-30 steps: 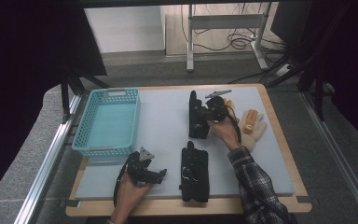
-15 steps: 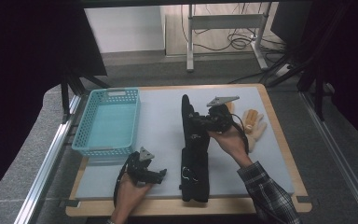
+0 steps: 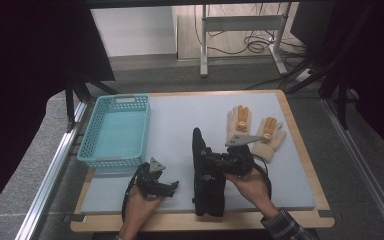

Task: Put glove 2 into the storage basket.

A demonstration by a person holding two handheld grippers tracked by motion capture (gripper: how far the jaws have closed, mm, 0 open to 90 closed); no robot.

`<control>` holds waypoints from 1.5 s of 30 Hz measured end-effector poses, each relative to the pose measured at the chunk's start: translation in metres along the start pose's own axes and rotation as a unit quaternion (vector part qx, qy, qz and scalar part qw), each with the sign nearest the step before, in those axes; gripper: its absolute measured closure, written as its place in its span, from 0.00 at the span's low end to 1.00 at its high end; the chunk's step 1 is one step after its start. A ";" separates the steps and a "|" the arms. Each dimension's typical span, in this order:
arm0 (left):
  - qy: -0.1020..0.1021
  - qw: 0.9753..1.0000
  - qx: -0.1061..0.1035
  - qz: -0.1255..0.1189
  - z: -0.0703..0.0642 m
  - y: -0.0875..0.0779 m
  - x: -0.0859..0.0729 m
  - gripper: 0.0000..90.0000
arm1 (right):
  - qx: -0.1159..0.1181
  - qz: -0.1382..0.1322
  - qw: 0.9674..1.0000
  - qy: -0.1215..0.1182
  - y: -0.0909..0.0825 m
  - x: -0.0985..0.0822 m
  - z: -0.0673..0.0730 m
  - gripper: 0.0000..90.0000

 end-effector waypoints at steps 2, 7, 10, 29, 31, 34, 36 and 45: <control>0.000 1.000 0.000 0.001 0.000 0.000 0.000 0.00 | -0.005 0.003 1.000 -0.001 0.004 -0.011 0.005 0.85; 0.000 1.000 0.001 0.000 0.000 0.000 0.000 0.00 | -0.022 0.018 1.000 -0.012 0.013 -0.035 0.016 0.80; 0.003 1.000 0.001 0.003 0.000 0.000 0.000 0.00 | -0.030 0.028 0.999 -0.023 0.010 -0.044 0.020 0.69; 0.003 1.000 0.000 0.003 0.000 -0.001 0.000 0.00 | -0.061 0.083 0.994 -0.021 0.073 -0.022 -0.034 0.60; 0.003 1.000 0.000 0.003 0.000 -0.001 0.000 0.00 | -0.036 0.094 0.995 -0.009 0.081 -0.027 -0.034 0.83; 0.006 1.000 0.001 0.005 0.001 -0.001 0.000 0.00 | -0.053 0.072 0.996 -0.031 0.074 -0.023 -0.025 0.95; 0.004 1.000 0.001 0.003 0.001 -0.001 0.000 0.00 | -0.056 0.061 0.996 -0.040 0.067 -0.019 -0.022 0.95; 0.001 1.000 0.001 0.000 0.000 0.000 0.000 0.00 | -0.066 0.047 0.996 -0.032 0.038 -0.017 -0.030 0.94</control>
Point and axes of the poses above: each handheld gripper's, and its own axes: y roughly forward along the jaws, x roughly out of its top, z roughly to its left, the point moved 2 cm from there along y, roughly forward along the jaws, and after that the axes turned 1 degree about -y, right-handed, at the moved point
